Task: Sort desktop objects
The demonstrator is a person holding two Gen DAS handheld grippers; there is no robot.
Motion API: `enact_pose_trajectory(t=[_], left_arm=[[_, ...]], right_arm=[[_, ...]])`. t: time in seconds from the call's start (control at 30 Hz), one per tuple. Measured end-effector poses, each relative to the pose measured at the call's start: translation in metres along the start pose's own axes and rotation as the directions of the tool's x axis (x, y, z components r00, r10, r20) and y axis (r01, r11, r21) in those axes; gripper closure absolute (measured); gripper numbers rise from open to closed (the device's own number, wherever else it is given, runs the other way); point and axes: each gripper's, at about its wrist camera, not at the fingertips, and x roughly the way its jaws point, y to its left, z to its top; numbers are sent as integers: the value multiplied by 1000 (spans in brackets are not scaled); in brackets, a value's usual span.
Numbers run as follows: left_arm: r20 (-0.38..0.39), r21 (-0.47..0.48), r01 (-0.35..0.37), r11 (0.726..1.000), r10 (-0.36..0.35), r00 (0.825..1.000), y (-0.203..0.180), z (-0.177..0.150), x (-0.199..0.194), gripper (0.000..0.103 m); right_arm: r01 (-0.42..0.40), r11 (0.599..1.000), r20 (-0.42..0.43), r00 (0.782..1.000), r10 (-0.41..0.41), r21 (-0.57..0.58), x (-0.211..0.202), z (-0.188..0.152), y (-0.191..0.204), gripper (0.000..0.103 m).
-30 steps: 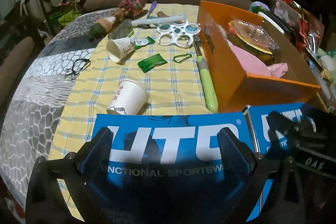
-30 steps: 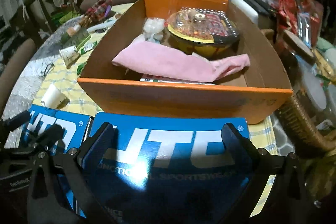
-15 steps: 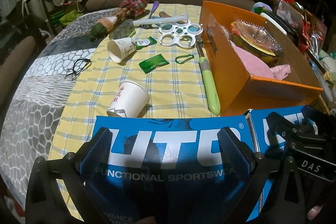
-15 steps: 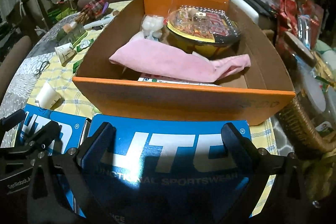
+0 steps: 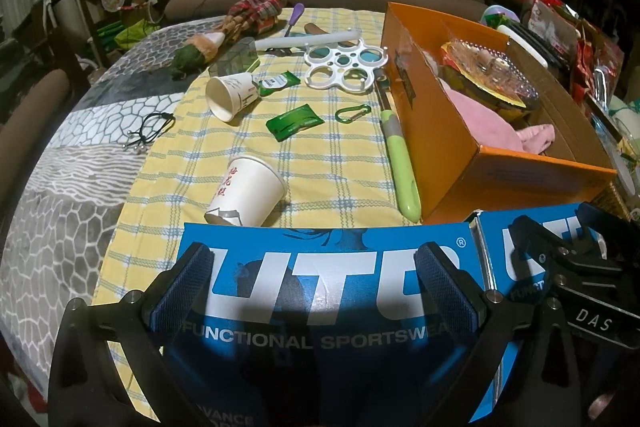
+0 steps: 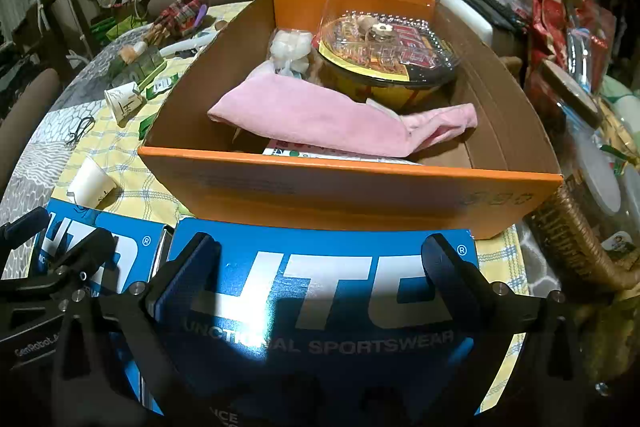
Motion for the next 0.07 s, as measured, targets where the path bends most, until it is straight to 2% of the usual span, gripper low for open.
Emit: enact_pose_trajectory(t=[0.07], left_arm=[[-2,1,-1,1000,1,1000,0,0,0,0]], right_arm=[[0,1000,0,1000,0,0,0,0,0,0]])
